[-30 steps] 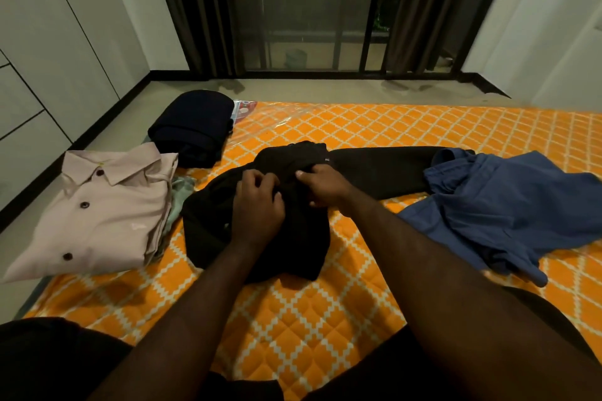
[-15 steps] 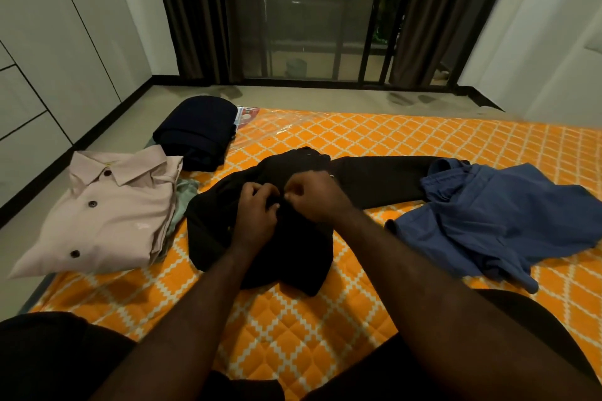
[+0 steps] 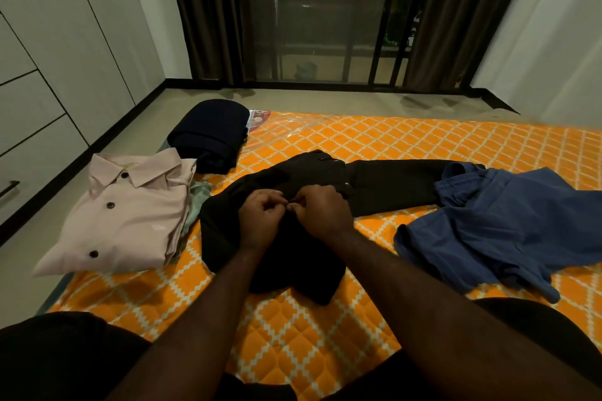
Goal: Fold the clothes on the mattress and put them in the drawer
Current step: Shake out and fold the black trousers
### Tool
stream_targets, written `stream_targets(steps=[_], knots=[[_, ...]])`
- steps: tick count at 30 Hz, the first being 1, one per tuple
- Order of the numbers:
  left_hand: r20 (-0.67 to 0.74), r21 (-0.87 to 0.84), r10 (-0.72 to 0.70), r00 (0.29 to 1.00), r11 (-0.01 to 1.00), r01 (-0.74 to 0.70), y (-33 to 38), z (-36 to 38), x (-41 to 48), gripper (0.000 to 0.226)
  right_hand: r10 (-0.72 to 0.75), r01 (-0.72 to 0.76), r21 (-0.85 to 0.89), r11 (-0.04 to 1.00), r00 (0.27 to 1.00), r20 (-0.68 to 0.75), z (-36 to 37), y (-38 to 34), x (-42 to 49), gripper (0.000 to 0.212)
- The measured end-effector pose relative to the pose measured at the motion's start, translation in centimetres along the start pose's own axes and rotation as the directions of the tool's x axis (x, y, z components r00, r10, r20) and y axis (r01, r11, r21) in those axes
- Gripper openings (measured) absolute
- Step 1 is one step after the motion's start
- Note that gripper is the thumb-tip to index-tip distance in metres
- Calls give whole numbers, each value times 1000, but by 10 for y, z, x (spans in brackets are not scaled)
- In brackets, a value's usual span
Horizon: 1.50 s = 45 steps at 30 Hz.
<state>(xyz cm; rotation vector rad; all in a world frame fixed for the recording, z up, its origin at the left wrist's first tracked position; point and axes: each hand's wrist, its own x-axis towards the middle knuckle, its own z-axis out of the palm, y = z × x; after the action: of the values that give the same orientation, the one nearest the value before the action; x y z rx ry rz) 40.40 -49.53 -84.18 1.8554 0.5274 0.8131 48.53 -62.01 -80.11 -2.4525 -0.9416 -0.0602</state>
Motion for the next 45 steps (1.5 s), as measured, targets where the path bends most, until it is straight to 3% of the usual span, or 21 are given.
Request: stream_targets(steps=[5,7,10,15,20,22,30,34,37,41,45], knots=[[-98,-413,-294,951,881,229,11,3,0,20,72,-63,154,986,996,-53,7,-3,1,18],[-140,-425,-399,906,851,309,8,6,1,32,93,-74,224,972,993,-76,5,-3,1,14],[-110,-278,-464,879,863,421,-2,9,4,39,124,-93,285,954,988,-92,4,-1,1,13],[74,-162,-363,929,915,370,4,11,6,28,221,-182,409,894,974,-50,7,1,2,14],[-22,-139,-267,963,955,262,5,9,6,21,359,-364,645,672,922,147,1,6,8,9],[-60,-95,-203,977,976,197,9,10,8,23,390,-403,652,642,904,176,-5,10,13,8],[-252,-55,-91,963,995,80,17,-3,25,31,504,-466,506,726,861,69,-37,52,32,19],[-265,-39,-40,963,999,31,22,1,25,32,529,-491,543,681,843,99,-37,54,36,26],[-251,-106,-117,961,990,93,17,-1,27,32,520,-505,603,618,838,168,-31,47,31,21],[-222,-153,-171,960,978,139,17,-1,24,32,313,-295,376,879,950,13,-26,44,25,19],[-193,-153,-154,969,980,125,21,-3,22,32,206,-163,407,899,977,-62,-22,47,19,17]])
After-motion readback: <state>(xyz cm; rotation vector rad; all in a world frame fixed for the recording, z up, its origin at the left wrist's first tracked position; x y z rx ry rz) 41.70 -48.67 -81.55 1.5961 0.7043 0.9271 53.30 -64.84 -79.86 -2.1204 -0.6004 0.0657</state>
